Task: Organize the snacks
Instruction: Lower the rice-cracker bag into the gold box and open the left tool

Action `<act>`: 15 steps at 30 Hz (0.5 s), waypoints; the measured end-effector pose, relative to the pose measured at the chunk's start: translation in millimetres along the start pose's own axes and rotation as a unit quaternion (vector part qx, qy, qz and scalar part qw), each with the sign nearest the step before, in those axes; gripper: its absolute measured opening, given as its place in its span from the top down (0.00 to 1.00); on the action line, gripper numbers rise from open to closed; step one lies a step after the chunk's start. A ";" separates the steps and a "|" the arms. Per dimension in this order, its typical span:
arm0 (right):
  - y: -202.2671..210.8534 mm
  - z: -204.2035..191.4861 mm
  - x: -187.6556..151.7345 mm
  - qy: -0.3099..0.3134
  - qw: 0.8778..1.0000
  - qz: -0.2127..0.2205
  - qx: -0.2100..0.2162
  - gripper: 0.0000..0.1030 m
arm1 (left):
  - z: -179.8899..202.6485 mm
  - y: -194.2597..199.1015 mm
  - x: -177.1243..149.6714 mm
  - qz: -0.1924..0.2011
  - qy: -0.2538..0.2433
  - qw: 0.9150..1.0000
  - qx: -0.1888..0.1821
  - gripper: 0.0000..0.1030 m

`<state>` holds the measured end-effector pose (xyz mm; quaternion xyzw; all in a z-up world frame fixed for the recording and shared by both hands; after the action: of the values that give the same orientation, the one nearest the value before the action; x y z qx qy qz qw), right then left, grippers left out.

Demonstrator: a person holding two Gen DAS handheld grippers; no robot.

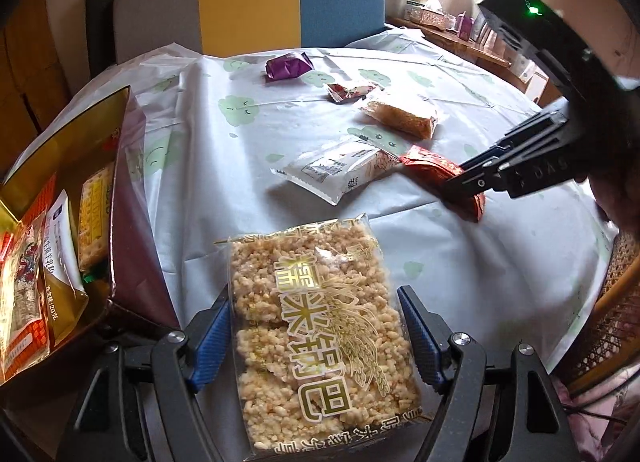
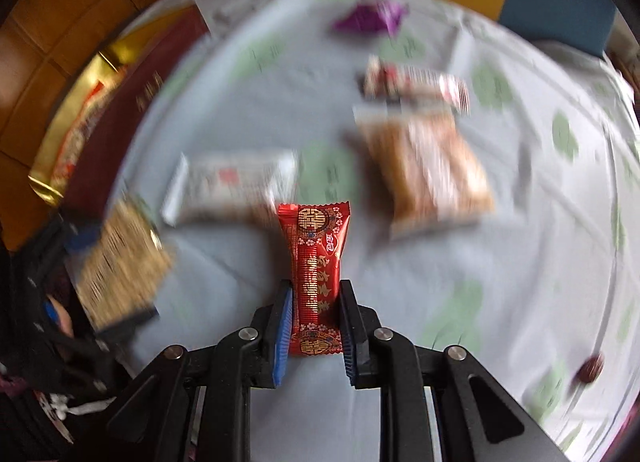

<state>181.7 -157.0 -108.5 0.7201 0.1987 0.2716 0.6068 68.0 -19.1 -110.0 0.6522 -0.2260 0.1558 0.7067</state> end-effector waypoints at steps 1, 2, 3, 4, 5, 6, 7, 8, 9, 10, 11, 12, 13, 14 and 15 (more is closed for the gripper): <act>-0.4 -0.3 -2.4 -0.001 1.000 0.007 -0.005 0.79 | 0.4 -0.3 0.8 -0.001 0.001 1.000 0.003 0.26; 0.7 -0.4 -2.3 -0.005 1.000 0.008 -0.008 0.79 | 0.7 -0.6 1.7 -0.003 0.003 1.000 0.007 0.26; 0.6 0.6 -1.8 -0.010 1.000 0.008 -0.008 0.79 | 0.7 -0.9 2.0 -0.004 0.004 1.000 0.009 0.26; -0.4 1.5 -1.3 -0.015 1.000 0.007 -0.006 0.79 | 0.9 -0.9 2.4 -0.004 0.006 1.000 0.012 0.26; -0.4 2.3 -2.2 -0.019 1.000 0.007 -0.002 0.79 | 0.6 -1.0 2.6 -0.005 0.008 1.000 0.013 0.26; 0.3 3.2 -2.1 -0.020 1.000 0.009 0.000 0.79 | 0.4 -0.7 2.9 -0.005 0.010 1.000 0.015 0.26; -0.3 4.8 -1.7 -0.021 1.000 0.010 0.003 0.79 | 0.3 -0.1 3.0 -0.006 0.011 1.000 0.018 0.27; -0.5 7.2 -2.6 -0.022 1.000 0.011 0.005 0.79 | 0.4 0.9 3.2 -0.006 0.013 1.000 0.021 0.27; -0.1 9.0 -4.3 -0.021 1.000 0.013 0.005 0.79 | 1.0 2.5 3.2 -0.005 0.014 1.000 0.021 0.27; 0.3 9.0 -4.7 -0.019 1.000 0.014 0.004 0.79 | 1.3 4.3 4.5 -0.003 0.015 1.000 0.020 0.27; -0.2 10.6 -7.9 -0.015 1.000 0.015 -0.001 0.79 | 1.5 8.4 6.2 0.001 0.017 1.000 0.017 0.27; -1.1 9.3 -9.6 -0.010 1.000 0.017 -0.006 0.79 | 1.4 11.6 7.5 0.004 0.019 1.000 0.016 0.27; -2.0 7.6 -11.3 -0.006 1.000 0.018 -0.010 0.79 | 0.8 16.9 9.2 0.009 0.022 1.000 0.014 0.27; -4.2 4.0 -13.2 -0.003 1.000 0.019 -0.013 0.78 | 0.7 22.9 11.4 0.014 0.024 1.000 0.010 0.27; -3.1 4.4 -14.4 -0.001 1.000 0.020 -0.014 0.78 | 0.6 30.9 14.0 0.024 0.025 0.999 0.006 0.27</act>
<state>173.5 -168.6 -114.3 0.7158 0.1798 0.2852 0.6115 63.9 -17.6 -76.3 0.6469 -0.2231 0.1900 0.7041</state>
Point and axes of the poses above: each gripper's, at about its wrist camera, not at the fingertips, and y roughly against the way its jaws point, z to its right, x to its top, the point moved 4 cm from there along -y, roughly the way its jaws point, and after that the axes turned 4 degrees about -z, right-handed, at the moved point
